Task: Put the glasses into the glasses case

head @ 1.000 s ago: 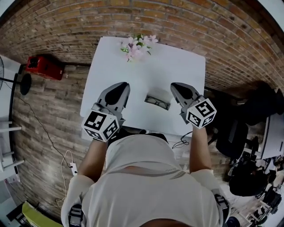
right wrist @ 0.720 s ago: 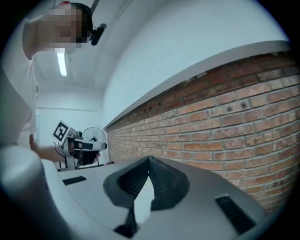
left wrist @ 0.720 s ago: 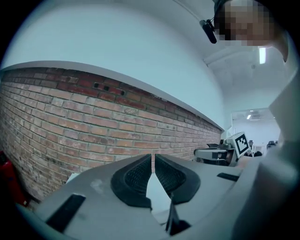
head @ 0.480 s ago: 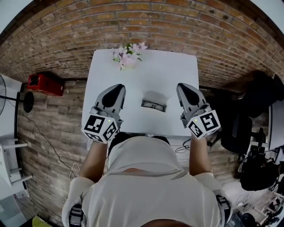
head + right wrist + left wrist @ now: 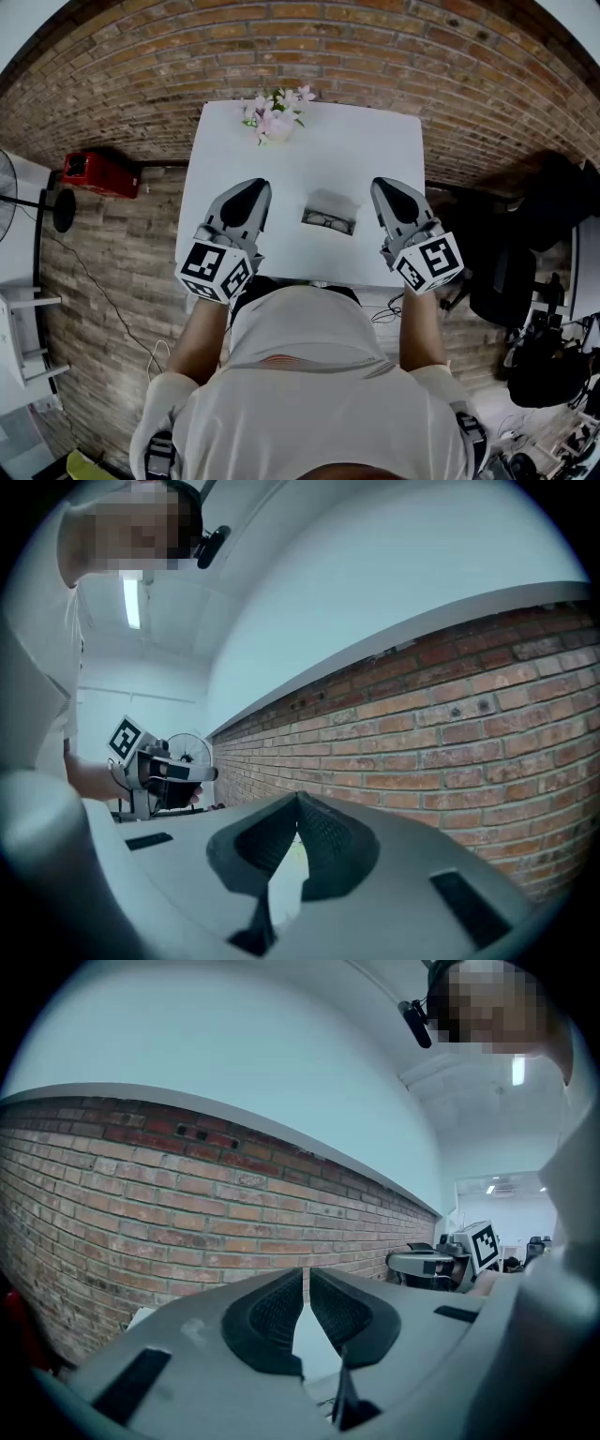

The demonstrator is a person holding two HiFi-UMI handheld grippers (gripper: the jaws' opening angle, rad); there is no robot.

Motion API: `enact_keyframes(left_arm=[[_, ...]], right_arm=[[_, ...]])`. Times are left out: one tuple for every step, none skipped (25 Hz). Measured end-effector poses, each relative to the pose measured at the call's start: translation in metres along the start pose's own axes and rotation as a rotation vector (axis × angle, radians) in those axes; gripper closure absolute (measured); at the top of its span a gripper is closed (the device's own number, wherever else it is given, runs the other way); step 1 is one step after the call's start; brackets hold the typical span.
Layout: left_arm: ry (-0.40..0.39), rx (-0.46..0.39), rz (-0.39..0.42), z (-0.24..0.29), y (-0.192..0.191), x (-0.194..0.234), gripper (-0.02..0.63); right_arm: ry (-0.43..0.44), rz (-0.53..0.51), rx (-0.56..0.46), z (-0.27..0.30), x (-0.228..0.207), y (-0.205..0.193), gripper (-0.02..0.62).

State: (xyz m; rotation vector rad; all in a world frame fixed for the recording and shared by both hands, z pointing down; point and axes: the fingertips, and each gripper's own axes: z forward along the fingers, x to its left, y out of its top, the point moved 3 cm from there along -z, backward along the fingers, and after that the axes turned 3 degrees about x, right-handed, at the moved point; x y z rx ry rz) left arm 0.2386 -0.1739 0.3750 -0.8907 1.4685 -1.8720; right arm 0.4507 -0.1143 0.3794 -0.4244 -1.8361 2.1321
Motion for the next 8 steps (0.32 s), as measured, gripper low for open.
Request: enact_keyframes(left_arm=[[0.001, 0.001, 0.001, -0.0004, 0.0002, -0.0002, 0.574], [0.003, 0.001, 0.002, -0.0007, 0.0004, -0.0003, 0.574], [0.004, 0.001, 0.003, -0.0009, 0.0007, -0.0002, 0.574], [0.005, 0.0, 0.002, -0.0011, 0.001, 0.0002, 0.574], [0.007, -0.001, 0.002, -0.0012, 0.0012, 0.0009, 0.574], [0.008, -0.001, 0.002, -0.0014, 0.0015, 0.0018, 0.574], [0.01, -0.002, 0.002, -0.0016, 0.0016, 0.0027, 0.574], [0.012, -0.002, 0.001, -0.0018, 0.0018, 0.0037, 0.574]], right_arm=[[0.002, 0.003, 0.0, 0.0007, 0.0004, -0.001, 0.545], [0.003, 0.006, -0.001, 0.0011, 0.0007, -0.0021, 0.545], [0.004, 0.008, 0.0, 0.0015, 0.001, -0.0034, 0.545], [0.005, 0.01, 0.003, 0.002, 0.0012, -0.0046, 0.545], [0.006, 0.01, 0.006, 0.0025, 0.0015, -0.0057, 0.545], [0.007, 0.011, 0.01, 0.003, 0.0019, -0.0068, 0.545], [0.008, 0.011, 0.013, 0.0034, 0.0024, -0.0078, 0.545], [0.009, 0.012, 0.017, 0.0039, 0.0028, -0.0088, 0.545]])
